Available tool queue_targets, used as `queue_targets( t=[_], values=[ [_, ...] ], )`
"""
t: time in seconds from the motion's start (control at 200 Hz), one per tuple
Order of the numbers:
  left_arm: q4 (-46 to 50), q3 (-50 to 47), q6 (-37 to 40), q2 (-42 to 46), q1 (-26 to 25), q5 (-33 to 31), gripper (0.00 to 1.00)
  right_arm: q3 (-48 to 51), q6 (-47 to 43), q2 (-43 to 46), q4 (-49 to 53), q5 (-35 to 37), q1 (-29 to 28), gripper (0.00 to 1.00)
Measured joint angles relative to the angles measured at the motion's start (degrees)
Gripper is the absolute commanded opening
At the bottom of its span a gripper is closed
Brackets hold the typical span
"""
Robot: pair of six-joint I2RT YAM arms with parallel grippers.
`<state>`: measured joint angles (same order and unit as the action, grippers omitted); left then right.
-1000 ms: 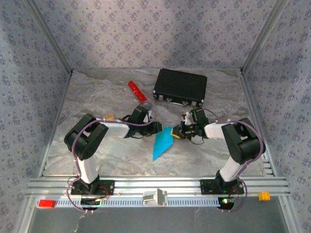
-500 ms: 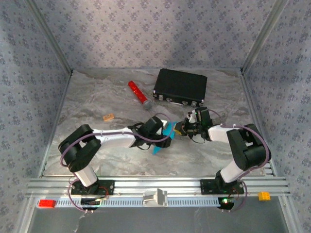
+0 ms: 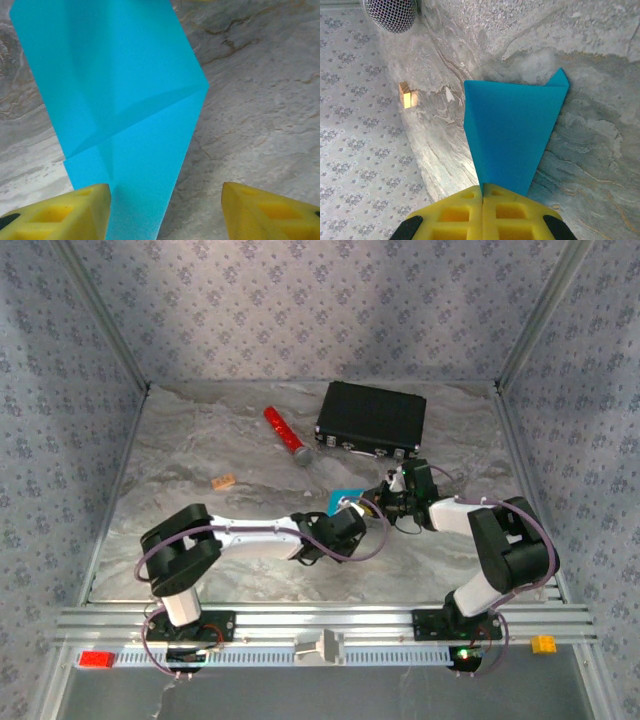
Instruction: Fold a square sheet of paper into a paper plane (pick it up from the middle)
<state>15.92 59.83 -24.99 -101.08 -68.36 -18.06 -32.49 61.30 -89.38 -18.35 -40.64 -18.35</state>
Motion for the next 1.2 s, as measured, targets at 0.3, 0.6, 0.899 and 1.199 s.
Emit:
queue_targets(
  t=[0.3,0.6,0.899,1.199],
  values=[
    [3.9,1.5,0.1,-2.6,-1.7,-7.1,0.48,0.0,0.8,0.2,-0.3,0.0,0.0,0.0],
    [4.0,1.5,-0.2,-2.6,-1.8,-8.4,0.3,0.0,0.9,0.2,-0.3,0.0,0.0,0.0],
    [4.0,1.5,-0.4,-2.6,-1.8,-8.6,0.28,0.0,0.9,0.2,-0.3,0.4,0.1,0.0],
    [4.0,1.5,-0.5,-2.6,-1.8,-8.6,0.25,0.0,0.9,0.2,-0.3,0.4,0.1,0.0]
  ],
)
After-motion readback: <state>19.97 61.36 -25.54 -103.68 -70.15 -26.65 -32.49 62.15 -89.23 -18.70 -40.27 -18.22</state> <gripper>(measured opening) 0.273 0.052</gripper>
